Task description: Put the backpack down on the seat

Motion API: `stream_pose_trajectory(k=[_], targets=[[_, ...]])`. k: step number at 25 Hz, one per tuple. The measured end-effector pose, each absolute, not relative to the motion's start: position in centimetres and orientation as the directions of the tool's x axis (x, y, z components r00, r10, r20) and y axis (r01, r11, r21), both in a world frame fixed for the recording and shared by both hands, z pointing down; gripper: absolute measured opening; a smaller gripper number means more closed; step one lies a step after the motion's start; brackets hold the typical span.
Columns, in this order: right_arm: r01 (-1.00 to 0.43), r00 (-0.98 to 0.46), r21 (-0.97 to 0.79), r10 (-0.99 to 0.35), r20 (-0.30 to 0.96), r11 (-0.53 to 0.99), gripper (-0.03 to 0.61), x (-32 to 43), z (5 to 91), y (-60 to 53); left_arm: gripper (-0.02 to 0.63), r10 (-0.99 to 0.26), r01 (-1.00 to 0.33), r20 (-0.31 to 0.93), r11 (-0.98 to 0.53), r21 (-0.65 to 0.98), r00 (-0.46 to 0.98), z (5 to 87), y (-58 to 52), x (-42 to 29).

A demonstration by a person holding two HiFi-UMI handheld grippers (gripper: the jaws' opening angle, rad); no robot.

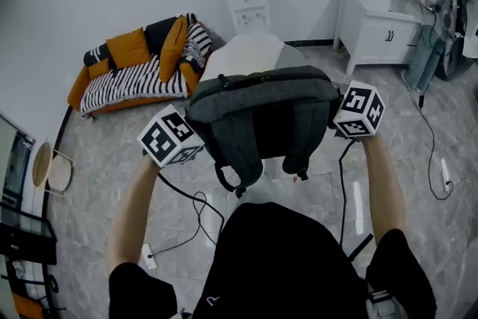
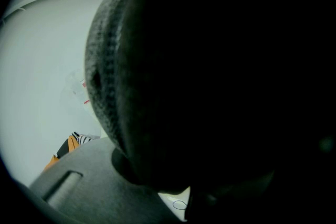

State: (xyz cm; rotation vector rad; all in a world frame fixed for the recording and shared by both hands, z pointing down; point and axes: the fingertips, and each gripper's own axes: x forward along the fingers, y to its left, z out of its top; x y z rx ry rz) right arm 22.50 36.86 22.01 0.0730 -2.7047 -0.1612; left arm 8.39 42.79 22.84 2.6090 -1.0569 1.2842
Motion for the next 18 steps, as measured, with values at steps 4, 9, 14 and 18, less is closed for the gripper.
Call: stream_pose_trajectory(k=[4, 9, 14, 18], targets=[[-0.028, -0.905, 0.159, -0.092, 0.415, 0.987, 0.186, 21.9, 22.4, 34.6, 0.118, -0.575, -0.596, 0.695, -0.76, -0.259, 0.432, 23.7, 40.4, 7.8], [-0.038, -0.896, 0.143, -0.098, 0.434, 0.989, 0.186, 19.8, 24.4, 29.7, 0.12, -0.562, -0.597, 0.692, -0.767, -0.233, 0.452, 25.9, 35.2, 5.6], [-0.036, -0.879, 0.109, -0.083, 0.469, 0.993, 0.184, 16.2, 24.8, 21.2, 0.12, -0.528, -0.6, 0.7, -0.781, -0.176, 0.481, 26.6, 26.6, 2.1], [-0.044, -0.886, 0.054, -0.064, 0.459, 0.998, 0.184, 13.9, 26.3, 15.6, 0.121, -0.49, -0.598, 0.734, -0.788, -0.142, 0.471, 27.6, 21.3, -0.2]])
